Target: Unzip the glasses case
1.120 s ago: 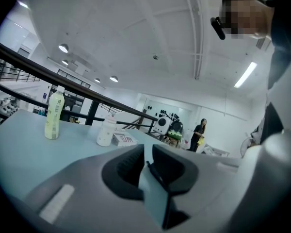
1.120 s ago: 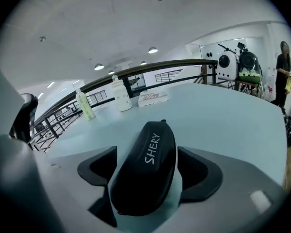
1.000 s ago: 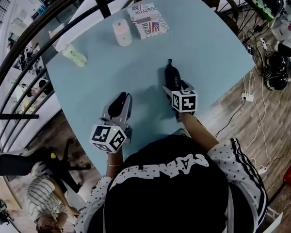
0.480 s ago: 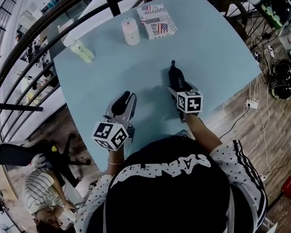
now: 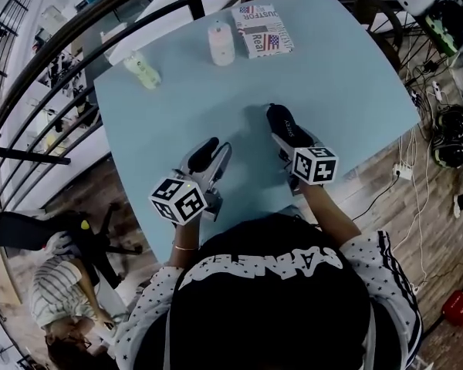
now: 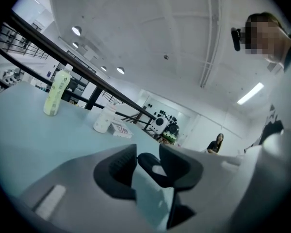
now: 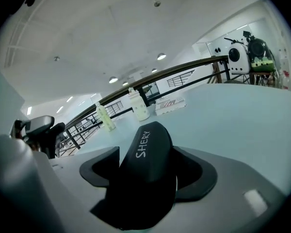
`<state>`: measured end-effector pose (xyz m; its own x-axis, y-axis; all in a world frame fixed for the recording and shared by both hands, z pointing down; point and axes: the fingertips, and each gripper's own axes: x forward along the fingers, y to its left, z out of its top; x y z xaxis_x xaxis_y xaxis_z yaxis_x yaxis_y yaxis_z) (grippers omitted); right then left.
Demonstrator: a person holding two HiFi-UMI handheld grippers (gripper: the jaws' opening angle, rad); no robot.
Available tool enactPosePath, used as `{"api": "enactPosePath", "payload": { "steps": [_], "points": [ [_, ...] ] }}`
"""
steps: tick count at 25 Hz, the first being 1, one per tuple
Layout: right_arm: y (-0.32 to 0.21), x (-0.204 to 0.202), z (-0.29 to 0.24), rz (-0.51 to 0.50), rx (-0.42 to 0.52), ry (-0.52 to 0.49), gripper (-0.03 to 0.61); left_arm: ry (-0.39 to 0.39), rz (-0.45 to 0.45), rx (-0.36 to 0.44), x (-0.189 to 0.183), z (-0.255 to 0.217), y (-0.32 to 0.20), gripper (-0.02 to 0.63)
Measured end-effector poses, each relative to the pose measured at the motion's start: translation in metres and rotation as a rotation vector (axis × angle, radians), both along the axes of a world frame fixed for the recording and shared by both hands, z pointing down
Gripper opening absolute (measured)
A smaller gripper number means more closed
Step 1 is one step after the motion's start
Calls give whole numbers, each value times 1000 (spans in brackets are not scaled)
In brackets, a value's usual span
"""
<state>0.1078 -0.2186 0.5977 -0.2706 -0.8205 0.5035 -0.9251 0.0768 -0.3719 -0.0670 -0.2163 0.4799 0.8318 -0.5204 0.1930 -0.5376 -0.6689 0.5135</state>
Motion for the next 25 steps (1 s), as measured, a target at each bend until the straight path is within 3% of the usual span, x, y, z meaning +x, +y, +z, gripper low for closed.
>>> {"api": "enactPosePath", "payload": {
  "steps": [5, 10, 18, 25],
  "points": [
    [6, -10, -14, 2, 38, -98, 345, 31, 35, -56, 4, 8, 11, 0],
    [6, -23, -44, -78, 123, -171, 344, 94, 76, -113, 18, 6, 16, 0],
    [13, -52, -104, -295, 280, -211, 344, 165, 169, -146, 46, -11, 31, 0],
    [27, -79, -144, -504, 413, -225, 341, 207, 181, -152, 58, -27, 34, 0]
  ]
}}
